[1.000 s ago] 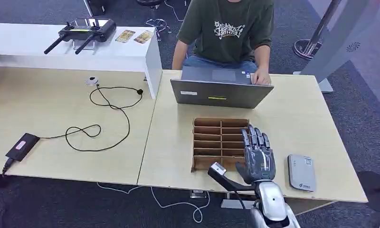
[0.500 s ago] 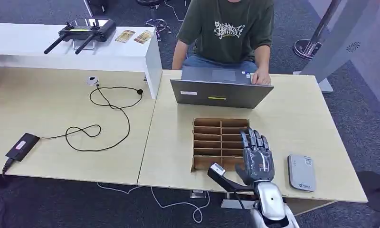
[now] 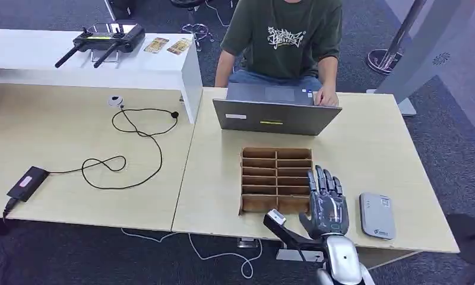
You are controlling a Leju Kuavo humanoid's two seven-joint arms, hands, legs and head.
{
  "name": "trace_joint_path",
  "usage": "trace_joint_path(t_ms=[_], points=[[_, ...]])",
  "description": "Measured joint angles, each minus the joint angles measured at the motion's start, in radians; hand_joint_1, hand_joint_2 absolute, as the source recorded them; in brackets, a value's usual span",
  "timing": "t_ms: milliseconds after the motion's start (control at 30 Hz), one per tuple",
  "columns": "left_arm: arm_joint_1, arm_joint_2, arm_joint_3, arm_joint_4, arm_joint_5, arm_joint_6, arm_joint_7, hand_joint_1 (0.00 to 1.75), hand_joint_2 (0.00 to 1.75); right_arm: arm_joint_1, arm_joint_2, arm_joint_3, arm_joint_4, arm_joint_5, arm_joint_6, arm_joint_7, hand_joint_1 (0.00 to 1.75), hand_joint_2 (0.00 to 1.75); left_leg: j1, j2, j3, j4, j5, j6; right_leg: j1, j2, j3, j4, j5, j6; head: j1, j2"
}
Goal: Pass the card to the sensor for recognition and then transmit it.
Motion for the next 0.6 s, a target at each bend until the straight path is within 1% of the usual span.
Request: trace_joint_path(t_ms=[167, 367, 600], points=[[0.000, 0.000, 0.000, 0.000, 0.000, -0.001, 0.001, 0.00, 0.00, 0.003, -0.001, 0.000, -0.011, 0.000, 0.000, -0.002, 0.00, 1.75, 0.000, 0.000, 0.000, 0.000, 0.000, 0.000, 0.000, 0.000, 0.000, 0.000, 0.000, 0.000, 0.000, 0.000], [0.000, 0.000, 0.000, 0.000, -0.006, -0.006, 0.001, 0.00, 0.00, 0.002, -0.001, 0.000, -0.008, 0.000, 0.004, -0.021, 0.00, 1.75, 0.000, 0.000, 0.000, 0.000, 0.000, 0.000, 0.000, 0.000, 0.000, 0.000, 0.000, 0.000, 0.000, 0.000], [-0.001, -0.001, 0.000, 0.000, -0.006, -0.011, 0.002, 0.00, 0.00, -0.018, 0.002, 0.009, 0.032, -0.001, 0.002, -0.045, 0.00, 1.75, 0.000, 0.000, 0.000, 0.000, 0.000, 0.000, 0.000, 0.000, 0.000, 0.000, 0.000, 0.000, 0.000, 0.000]])
